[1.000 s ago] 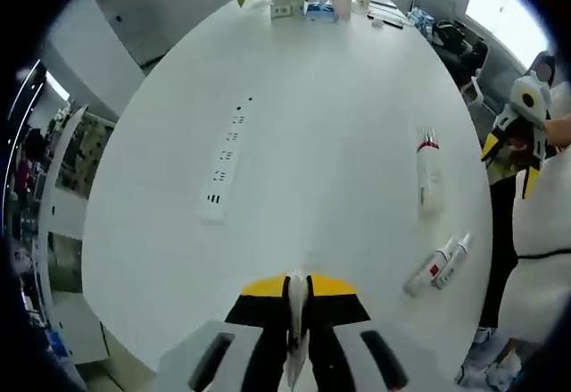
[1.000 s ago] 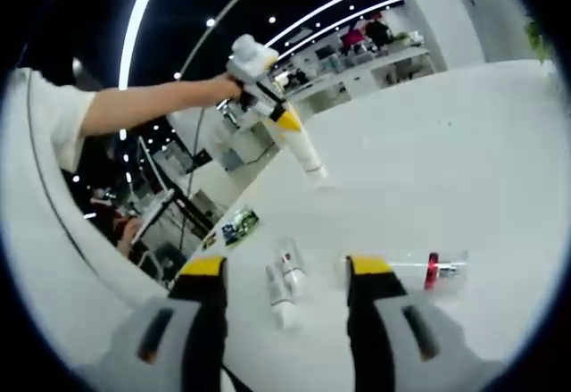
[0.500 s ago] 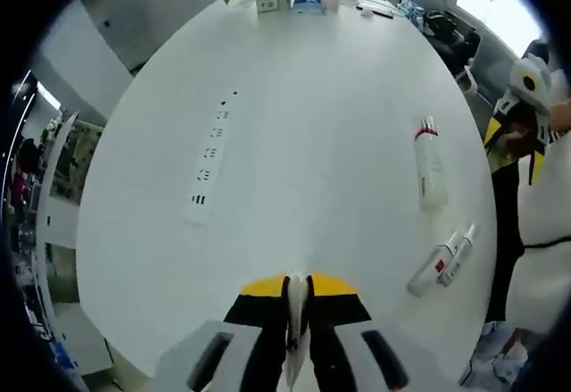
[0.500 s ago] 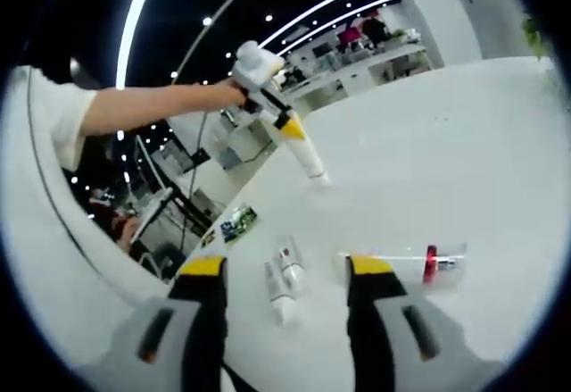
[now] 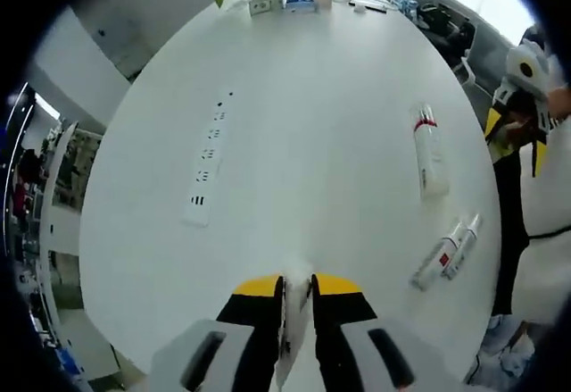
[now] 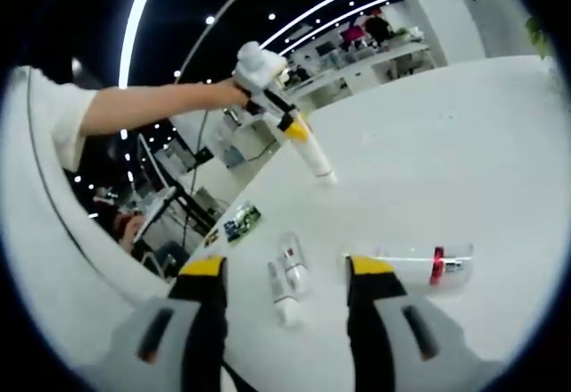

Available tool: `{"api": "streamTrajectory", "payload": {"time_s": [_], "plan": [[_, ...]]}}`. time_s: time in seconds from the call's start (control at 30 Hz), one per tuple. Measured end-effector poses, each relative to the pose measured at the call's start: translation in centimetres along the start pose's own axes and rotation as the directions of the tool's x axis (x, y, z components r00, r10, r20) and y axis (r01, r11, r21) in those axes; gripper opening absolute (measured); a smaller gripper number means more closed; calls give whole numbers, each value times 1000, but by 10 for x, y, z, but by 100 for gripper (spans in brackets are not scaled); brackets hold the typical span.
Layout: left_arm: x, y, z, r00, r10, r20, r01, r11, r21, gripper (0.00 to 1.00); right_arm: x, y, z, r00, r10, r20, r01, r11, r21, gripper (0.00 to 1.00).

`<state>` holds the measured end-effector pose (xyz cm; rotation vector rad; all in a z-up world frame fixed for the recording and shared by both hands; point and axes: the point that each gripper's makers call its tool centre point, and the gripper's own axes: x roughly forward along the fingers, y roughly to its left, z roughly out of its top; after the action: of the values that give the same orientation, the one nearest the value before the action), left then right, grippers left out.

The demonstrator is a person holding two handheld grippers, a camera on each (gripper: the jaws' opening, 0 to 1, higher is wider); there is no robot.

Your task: Arrange the skincare products in the storage area until every visible bottle or jar stands upright without overlapping.

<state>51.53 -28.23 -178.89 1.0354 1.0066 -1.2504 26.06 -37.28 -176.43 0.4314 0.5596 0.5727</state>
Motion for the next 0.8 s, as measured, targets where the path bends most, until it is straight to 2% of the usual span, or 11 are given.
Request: {"api": "streamTrajectory", "payload": {"time_s": [0.1, 0.2, 0.3, 0.5, 0.8], "plan": [[2, -3, -4, 1000, 0, -4, 0, 1000, 1, 15, -1, 0, -1, 1000, 2, -1, -2, 1000, 0, 52], [3, -3, -6, 1000, 8, 2, -8, 1000, -12, 22, -3, 0, -4, 1000, 0, -5, 0, 1000, 3, 52], [3, -2, -5, 1000, 19, 9, -19, 1000, -13, 21, -4, 0, -6, 1000, -1, -9, 1, 1000, 4, 52], [-3, 3, 1, 999, 31, 40, -28, 997, -69, 20, -6, 2, -9, 1000, -1, -14, 1, 1000, 8, 52], [-7, 5, 0, 998, 48, 45, -45, 997, -60, 23, -9, 4, -11, 1000, 0, -14, 0, 1000, 8, 52]]}}
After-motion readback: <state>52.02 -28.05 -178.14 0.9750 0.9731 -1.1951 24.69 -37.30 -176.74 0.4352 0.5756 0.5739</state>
